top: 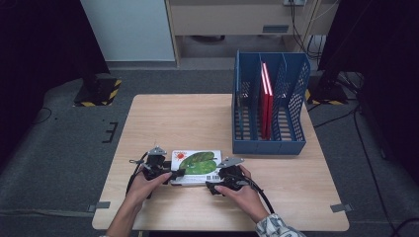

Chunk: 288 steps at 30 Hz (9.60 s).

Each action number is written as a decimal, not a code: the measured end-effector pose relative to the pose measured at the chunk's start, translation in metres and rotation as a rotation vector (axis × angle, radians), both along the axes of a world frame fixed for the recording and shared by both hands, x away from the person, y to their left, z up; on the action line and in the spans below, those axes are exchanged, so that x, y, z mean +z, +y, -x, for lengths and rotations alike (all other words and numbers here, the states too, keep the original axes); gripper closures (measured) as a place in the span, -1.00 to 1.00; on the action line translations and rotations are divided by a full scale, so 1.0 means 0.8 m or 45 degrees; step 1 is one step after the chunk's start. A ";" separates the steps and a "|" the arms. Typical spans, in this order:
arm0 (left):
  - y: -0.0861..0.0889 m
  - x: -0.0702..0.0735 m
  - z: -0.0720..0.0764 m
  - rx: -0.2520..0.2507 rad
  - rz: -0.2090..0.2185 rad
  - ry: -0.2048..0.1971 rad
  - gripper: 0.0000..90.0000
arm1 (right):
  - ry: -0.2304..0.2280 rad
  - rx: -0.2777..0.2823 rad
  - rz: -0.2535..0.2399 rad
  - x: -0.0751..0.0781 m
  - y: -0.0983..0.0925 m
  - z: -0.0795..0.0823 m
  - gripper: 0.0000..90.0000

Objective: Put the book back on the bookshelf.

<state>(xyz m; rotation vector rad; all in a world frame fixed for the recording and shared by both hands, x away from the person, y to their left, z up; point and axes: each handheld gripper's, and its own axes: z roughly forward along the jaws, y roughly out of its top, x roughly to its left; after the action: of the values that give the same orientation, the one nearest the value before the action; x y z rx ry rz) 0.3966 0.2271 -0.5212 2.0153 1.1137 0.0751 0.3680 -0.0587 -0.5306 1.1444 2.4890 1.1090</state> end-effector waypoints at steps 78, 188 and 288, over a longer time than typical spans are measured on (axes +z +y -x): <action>-0.012 0.006 0.018 -0.191 -0.030 -0.012 -0.27 | 0.101 -0.074 -0.110 0.004 -0.018 -0.042 -0.82; 0.051 0.040 0.034 0.104 -0.074 -0.389 -0.07 | -0.250 0.195 -0.110 0.062 0.006 0.005 -0.01; 0.067 0.010 0.038 0.183 -0.377 -0.184 -0.86 | -0.159 0.445 0.000 0.086 0.043 -0.038 0.68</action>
<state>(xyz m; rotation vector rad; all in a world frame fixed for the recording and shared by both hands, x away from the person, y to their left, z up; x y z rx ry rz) 0.3659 0.2806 -0.5129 2.1438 1.2085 0.4766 0.3986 -0.0244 -0.4620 0.6282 2.6507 1.2192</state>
